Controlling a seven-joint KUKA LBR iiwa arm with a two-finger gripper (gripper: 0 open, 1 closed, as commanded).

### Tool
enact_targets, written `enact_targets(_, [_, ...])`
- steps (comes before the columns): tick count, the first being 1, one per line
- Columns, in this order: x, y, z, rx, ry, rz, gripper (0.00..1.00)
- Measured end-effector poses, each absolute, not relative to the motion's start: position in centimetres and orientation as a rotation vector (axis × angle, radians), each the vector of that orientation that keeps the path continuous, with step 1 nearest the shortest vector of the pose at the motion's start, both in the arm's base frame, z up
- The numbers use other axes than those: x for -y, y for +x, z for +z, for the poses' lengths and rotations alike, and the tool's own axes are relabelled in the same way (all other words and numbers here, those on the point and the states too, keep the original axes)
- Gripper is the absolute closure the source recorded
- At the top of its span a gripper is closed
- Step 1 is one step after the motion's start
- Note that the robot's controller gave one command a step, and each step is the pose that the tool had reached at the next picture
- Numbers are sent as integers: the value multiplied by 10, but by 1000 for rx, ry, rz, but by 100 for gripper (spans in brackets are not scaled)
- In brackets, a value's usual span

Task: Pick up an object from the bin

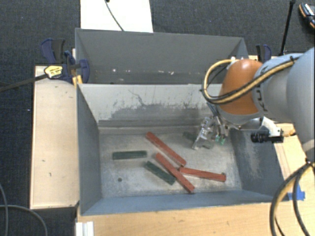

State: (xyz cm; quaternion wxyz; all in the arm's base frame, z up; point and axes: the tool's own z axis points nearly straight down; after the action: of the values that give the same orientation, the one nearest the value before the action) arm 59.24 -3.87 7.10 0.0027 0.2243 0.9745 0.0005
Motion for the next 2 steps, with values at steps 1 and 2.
enact_targets(1, [39, 592, 73, -3058, 702, 1, 100])
enact_targets(2, [39, 592, 77, -3058, 700, 1, 100])
